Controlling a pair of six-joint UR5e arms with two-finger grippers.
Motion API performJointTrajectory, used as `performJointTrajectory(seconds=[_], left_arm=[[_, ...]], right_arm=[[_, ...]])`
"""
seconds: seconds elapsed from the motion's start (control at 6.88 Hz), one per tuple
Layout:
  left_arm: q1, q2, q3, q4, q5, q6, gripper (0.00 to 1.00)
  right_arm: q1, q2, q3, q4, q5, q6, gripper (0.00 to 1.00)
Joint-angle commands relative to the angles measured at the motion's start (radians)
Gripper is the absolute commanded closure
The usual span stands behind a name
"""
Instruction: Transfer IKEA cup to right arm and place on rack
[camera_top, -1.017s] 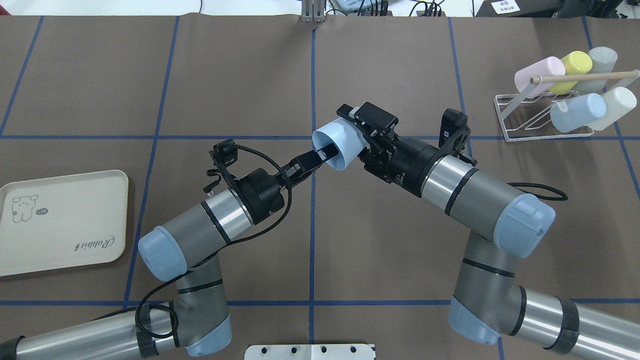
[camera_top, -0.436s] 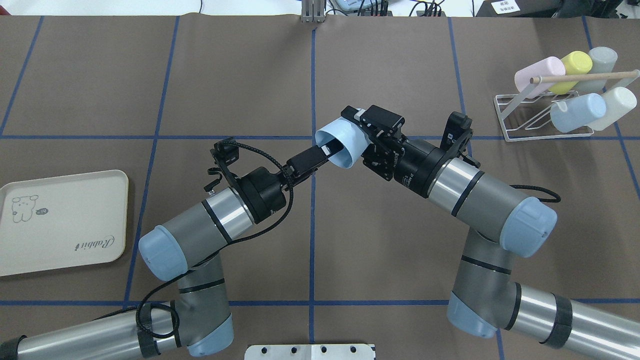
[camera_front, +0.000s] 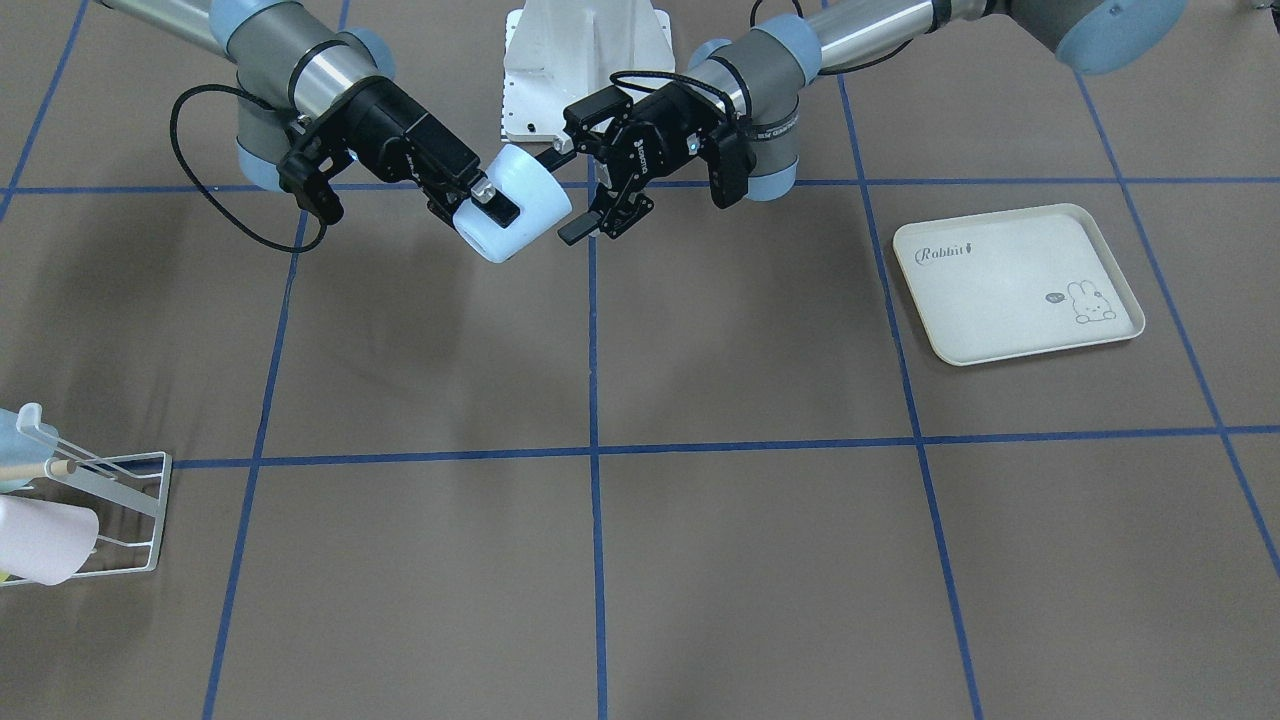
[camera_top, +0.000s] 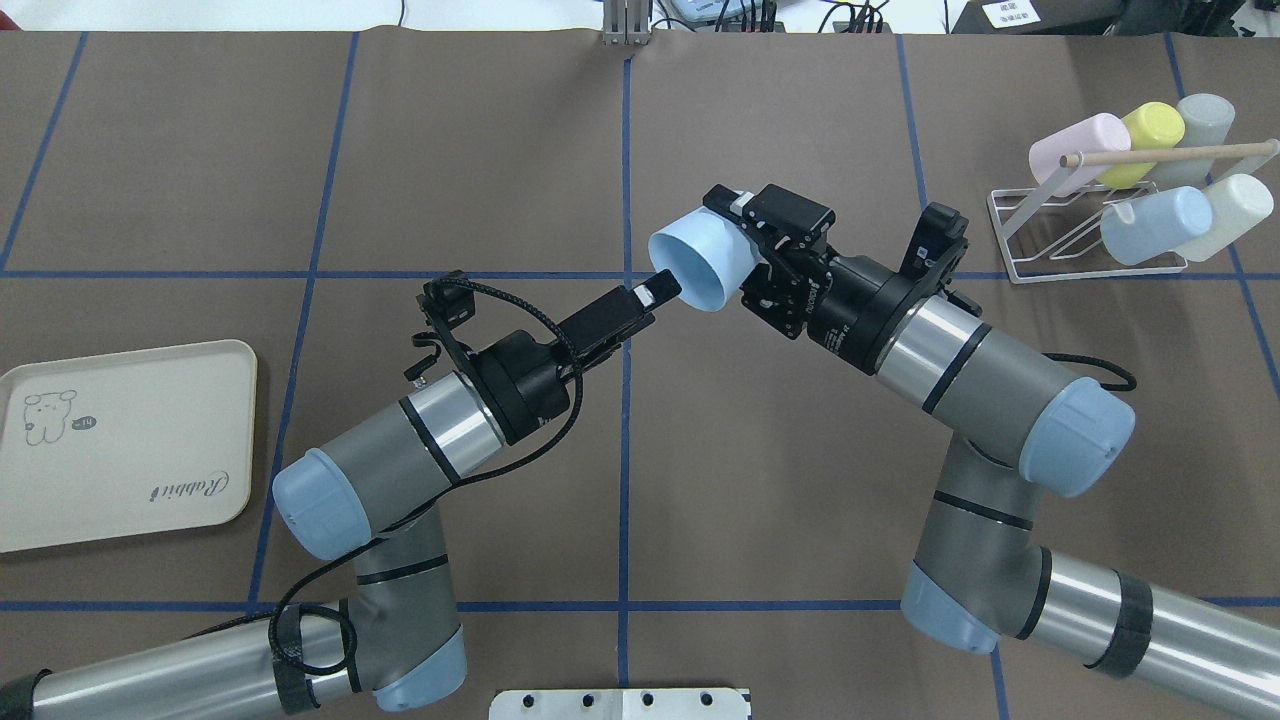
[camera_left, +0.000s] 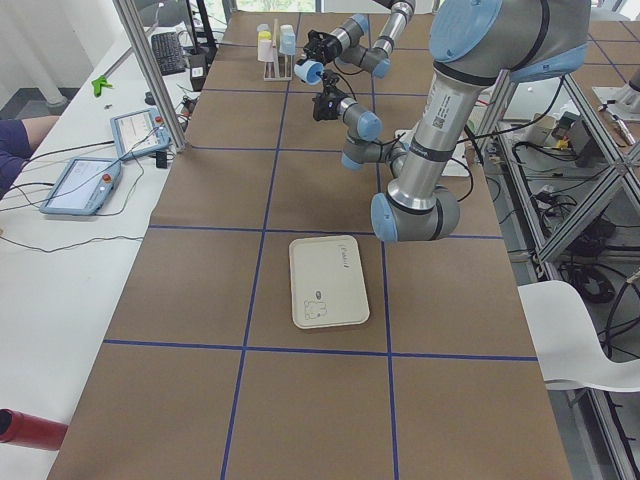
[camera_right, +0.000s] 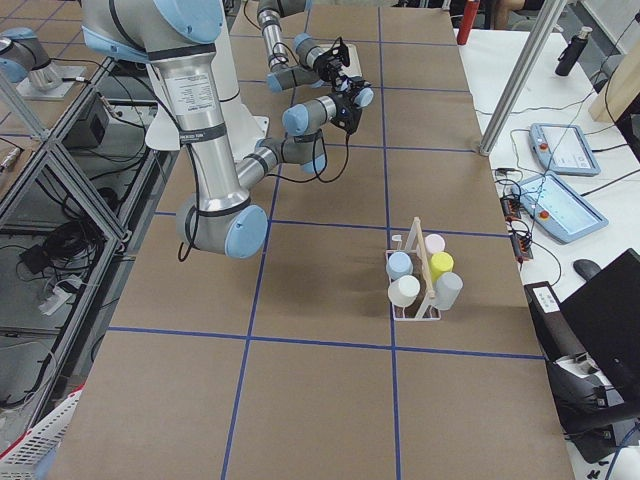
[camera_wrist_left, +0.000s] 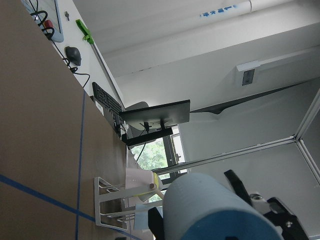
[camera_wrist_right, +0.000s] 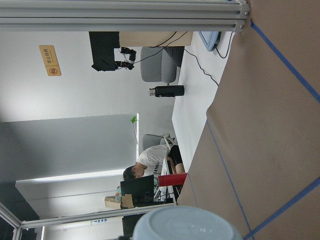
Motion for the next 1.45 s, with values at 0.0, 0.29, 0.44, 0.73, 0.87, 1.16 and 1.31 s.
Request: performJointTrajectory(seconds=[0.0,0.29,0.44,0.73,0.87,1.16,1.31], left_arm=[[-0.029,0.009,0.0,0.008,-0.006,0.003,0.0],[-0.064,0.056,0.0,0.012,-0.006,0.005,0.0],[-0.087,0.064,-0.002,0.052,-0.031,0.005,0.0],[-0.136,0.069,-0.103,0.322,-0.065,0.005,0.0],[-0.144,0.068,-0.161,0.46,-0.066,0.026,0.0],[-0.147,0.071,-0.322,0.791,-0.071,0.135,0.0],[-0.149,0.071,-0.377,0.921,-0.072,0.136,0.0]], right_arm=[[0.07,-0.004,-0.035,-0.007,0.001,-0.025,1.0],[0.11,0.004,-0.063,-0.12,-0.005,-0.195,1.0],[0.124,-0.004,-0.062,-0.179,-0.043,-0.292,1.0],[0.126,0.004,-0.057,-0.373,-0.238,-0.473,1.0],[0.126,0.004,-0.037,-0.468,-0.328,-0.531,1.0],[0.14,-0.007,0.045,-0.761,-0.471,-0.593,1.0],[0.143,-0.016,0.055,-0.832,-0.541,-0.617,1.0]])
